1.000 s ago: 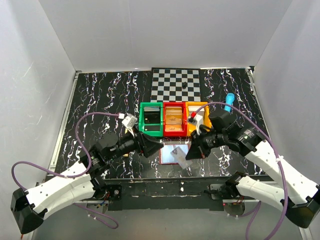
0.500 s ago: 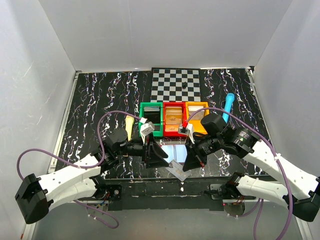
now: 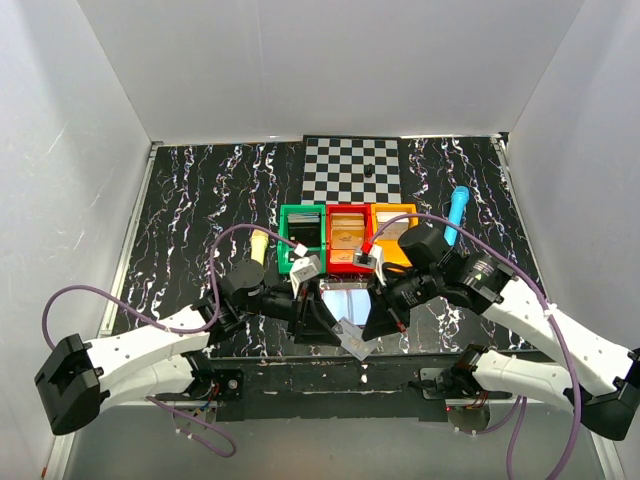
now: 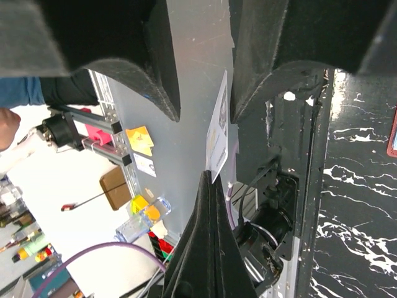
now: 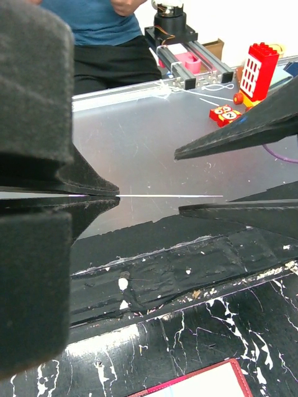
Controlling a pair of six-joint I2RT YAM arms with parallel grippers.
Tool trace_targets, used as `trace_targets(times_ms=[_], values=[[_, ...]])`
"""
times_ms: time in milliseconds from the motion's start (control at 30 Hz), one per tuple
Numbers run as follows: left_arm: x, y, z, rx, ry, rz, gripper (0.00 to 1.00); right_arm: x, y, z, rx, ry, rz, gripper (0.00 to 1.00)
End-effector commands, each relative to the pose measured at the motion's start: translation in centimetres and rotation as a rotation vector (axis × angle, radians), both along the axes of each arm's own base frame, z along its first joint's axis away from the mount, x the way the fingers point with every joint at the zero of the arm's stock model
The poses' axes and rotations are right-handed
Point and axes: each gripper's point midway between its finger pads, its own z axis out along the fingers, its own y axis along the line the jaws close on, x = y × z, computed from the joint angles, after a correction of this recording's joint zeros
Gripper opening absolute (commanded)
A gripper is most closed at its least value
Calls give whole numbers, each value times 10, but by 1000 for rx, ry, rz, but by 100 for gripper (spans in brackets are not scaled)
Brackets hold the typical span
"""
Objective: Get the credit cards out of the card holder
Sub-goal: Remove the credit card from the card holder.
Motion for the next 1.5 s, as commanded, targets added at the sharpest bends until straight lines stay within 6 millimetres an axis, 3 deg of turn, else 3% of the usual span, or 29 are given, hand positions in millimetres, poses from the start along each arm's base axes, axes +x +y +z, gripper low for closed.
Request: trace_targets(times_ms=[0,100,200,467,633,1167,1267,1300,1333,1400,1433,1467], values=[[-6,-5,8,-16,-45,-37,31,2,9,25,84,-51,30,1],[-5,-4,8,-25,-50,-26,14,7,7,24,76,-81,3,1],[-2,-3,10,-36,-63,2,0,26,3,22,54,-166,-131,30],[4,-1,8,-83,-49,71,0,41,8,50,288,-217,-320,57],[4,-3,10,-89,-45,71,0,32,12,52,283,-179,-265,55],[7,-3,7,-77,-42,85,0,28,15,42,255,-160,-215,36],[8,-4,7,-75,-41,88,0,26,14,41,254,-157,-201,27],[8,-4,6,-74,-41,88,0,25,14,40,254,-155,-196,19],[8,-4,7,-76,-42,89,0,23,14,41,260,-154,-188,3],[11,-5,5,-67,-37,102,0,20,14,41,262,-144,-172,1],[13,-6,4,-58,-35,115,4,19,13,41,266,-144,-169,1],[15,-6,3,-49,-36,129,21,20,13,41,262,-146,-178,1]])
